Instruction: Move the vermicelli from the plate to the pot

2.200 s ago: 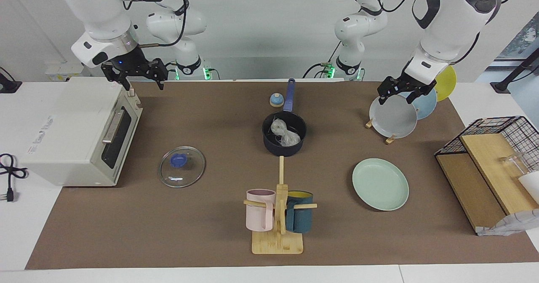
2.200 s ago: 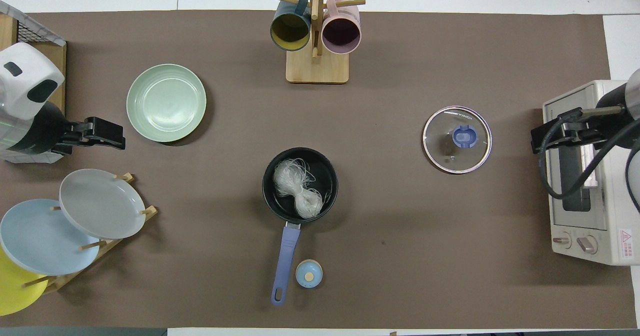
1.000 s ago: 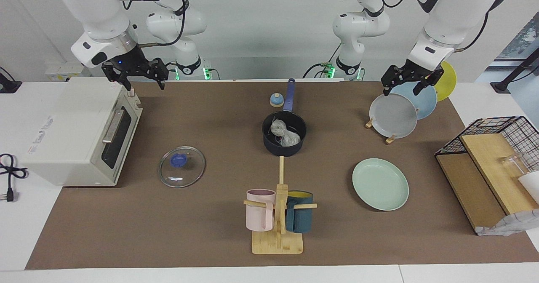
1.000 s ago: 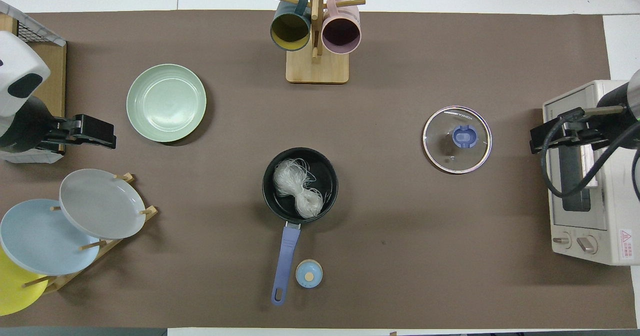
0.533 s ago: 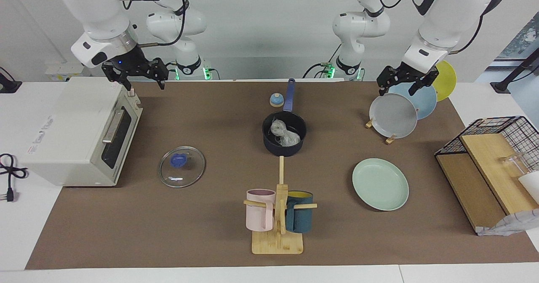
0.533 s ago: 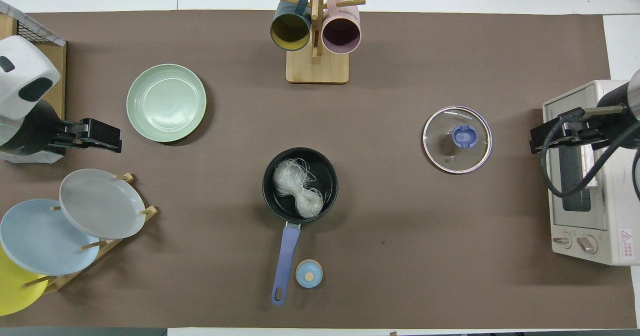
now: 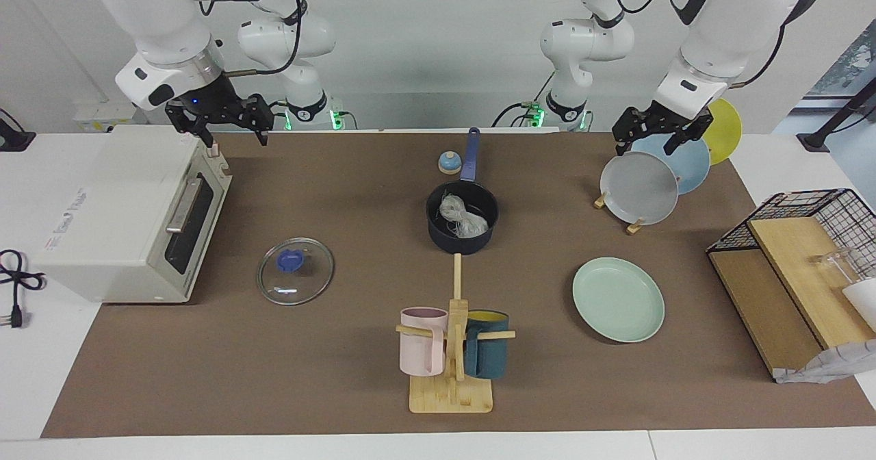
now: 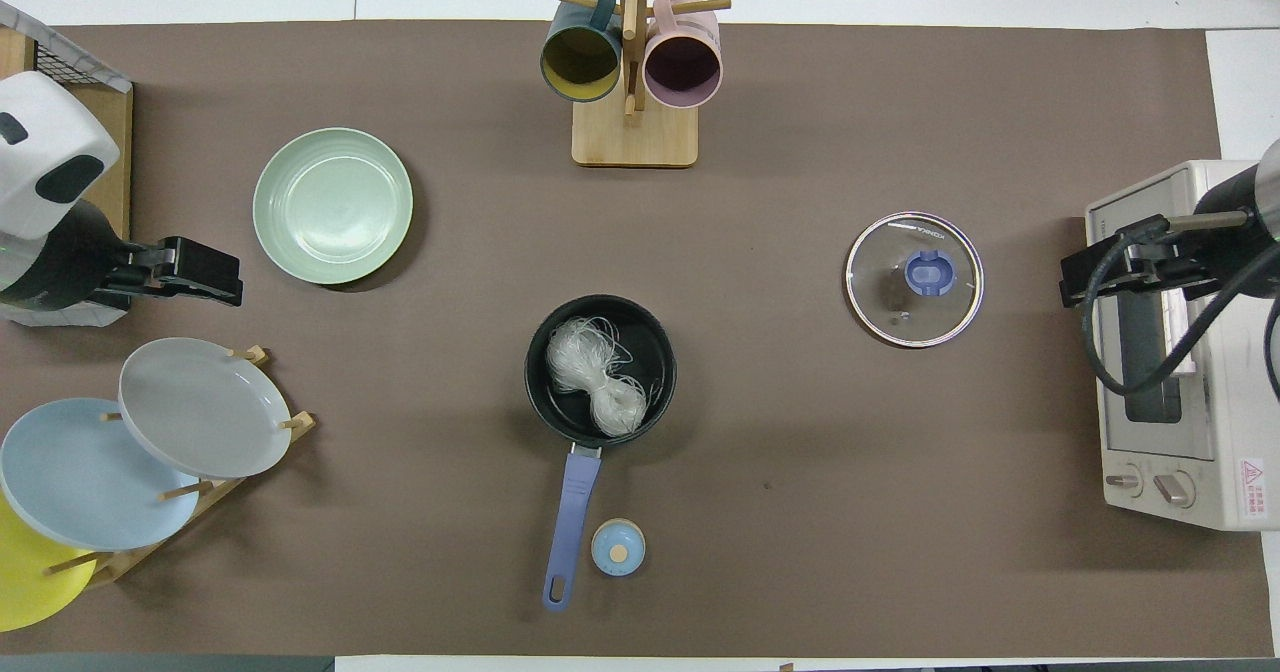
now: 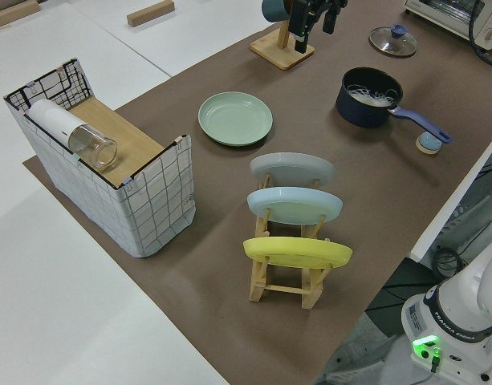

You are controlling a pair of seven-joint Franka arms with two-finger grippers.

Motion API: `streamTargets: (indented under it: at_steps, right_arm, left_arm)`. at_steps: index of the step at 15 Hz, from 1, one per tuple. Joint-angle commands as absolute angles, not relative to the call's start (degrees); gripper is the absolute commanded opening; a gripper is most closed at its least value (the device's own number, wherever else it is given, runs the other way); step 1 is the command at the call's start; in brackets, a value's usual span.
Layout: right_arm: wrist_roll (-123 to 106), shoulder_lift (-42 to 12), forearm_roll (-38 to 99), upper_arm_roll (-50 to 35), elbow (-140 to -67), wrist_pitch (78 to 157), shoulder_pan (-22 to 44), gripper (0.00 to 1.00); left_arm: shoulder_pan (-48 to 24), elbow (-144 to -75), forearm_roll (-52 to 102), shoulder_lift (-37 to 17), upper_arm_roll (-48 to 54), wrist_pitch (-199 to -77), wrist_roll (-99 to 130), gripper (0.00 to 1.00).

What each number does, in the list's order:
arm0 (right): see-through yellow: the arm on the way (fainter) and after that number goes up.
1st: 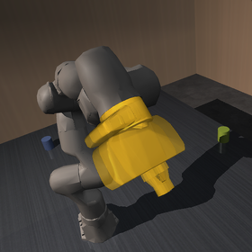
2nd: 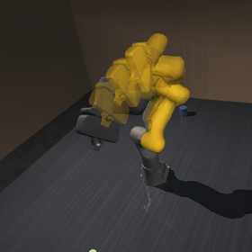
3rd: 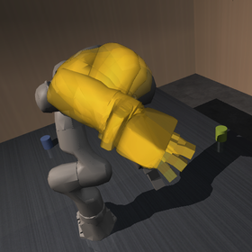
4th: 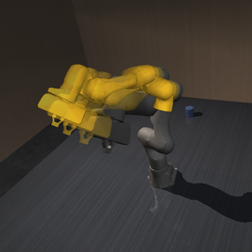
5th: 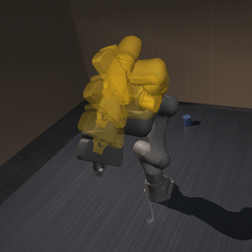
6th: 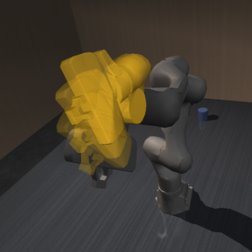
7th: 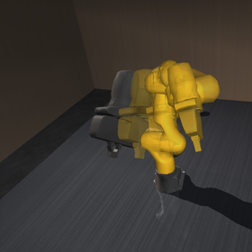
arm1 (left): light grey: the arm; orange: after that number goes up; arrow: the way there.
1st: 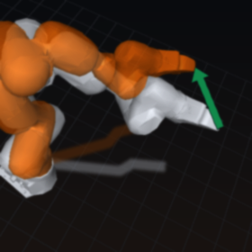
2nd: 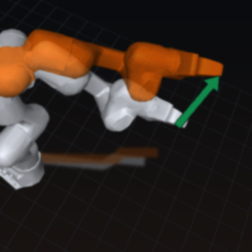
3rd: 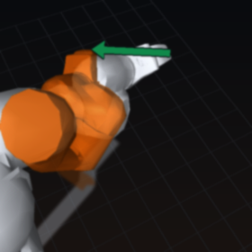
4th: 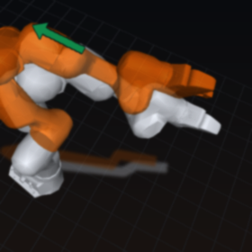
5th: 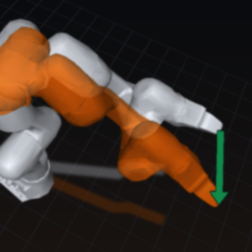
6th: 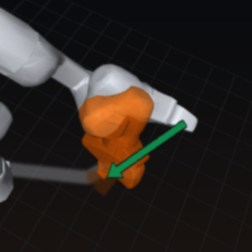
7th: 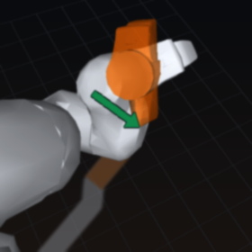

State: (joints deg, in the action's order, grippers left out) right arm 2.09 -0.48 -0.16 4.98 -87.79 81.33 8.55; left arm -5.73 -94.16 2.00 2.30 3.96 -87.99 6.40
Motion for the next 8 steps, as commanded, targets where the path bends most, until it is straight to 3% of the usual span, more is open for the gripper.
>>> streamTargets:
  at_steps: [1, 8]
  right_arm:
    - [3.1, 0.4, 1.1, 4.5, -88.6, 81.8, 7.6, 1.0]
    - [3.1, 0.4, 1.1, 4.5, -88.6, 81.8, 7.6, 1.0]
  left_arm:
    - [-6.9, -94.1, 1.3, 2.6, 3.0, -87.2, 6.4, 1.0]
    - [-6.3, -94.0, 2.9, 2.5, 3.1, -87.5, 5.6, 1.0]
